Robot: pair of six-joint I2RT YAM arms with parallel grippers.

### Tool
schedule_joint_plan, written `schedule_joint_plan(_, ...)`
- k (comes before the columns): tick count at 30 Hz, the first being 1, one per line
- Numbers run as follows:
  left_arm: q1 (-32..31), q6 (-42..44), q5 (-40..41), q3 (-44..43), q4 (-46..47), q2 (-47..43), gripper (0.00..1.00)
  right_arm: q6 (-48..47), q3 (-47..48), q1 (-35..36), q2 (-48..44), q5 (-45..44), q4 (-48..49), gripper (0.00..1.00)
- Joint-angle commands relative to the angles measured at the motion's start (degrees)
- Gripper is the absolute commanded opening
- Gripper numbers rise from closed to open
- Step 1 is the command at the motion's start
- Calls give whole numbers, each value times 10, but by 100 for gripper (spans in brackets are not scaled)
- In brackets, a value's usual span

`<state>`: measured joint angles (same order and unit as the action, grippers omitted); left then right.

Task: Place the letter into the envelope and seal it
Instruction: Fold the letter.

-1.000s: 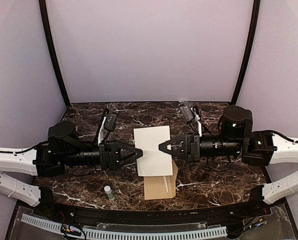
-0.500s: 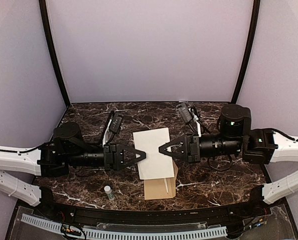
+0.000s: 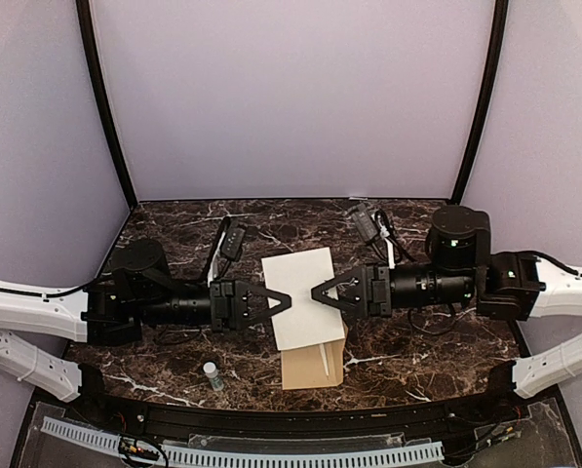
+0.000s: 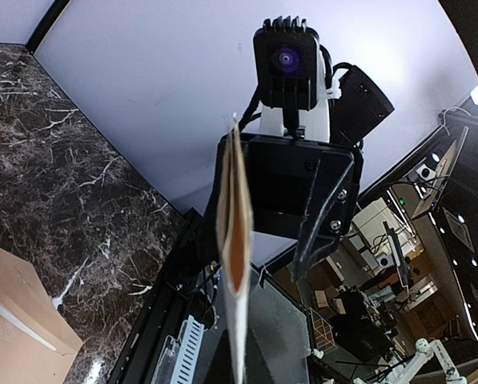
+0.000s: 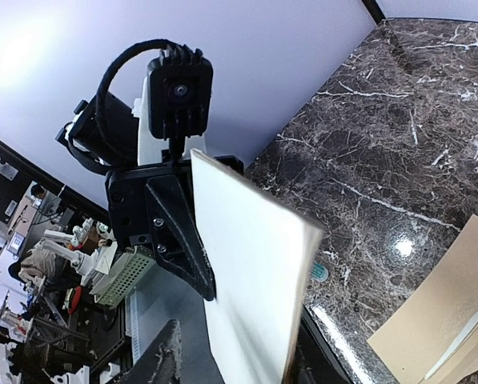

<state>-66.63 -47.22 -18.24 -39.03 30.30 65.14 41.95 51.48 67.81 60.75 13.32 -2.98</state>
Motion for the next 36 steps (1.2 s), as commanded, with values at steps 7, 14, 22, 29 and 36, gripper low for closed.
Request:
schedule_joint_plan(7,3,-9,25,12,69,-20,0,45,-58,-6,-27,-28,92,59)
schedule_joint_plan(14,3,-16,12,10,66,-11,0,48,-54,-5,-2,-8,135,61)
schedule_joint_plan(22,2,-15,9,6,52,-11,0,38,-45,-5,-8,-17,136,53)
schedule_joint_plan(29,3,-7,-7,-7,38,0,0,39,-51,-4,-13,-19,153,47)
schedule_joint_plan(36,3,-5,-3,-10,27,1,0,41,-53,-5,-9,-12,163,28)
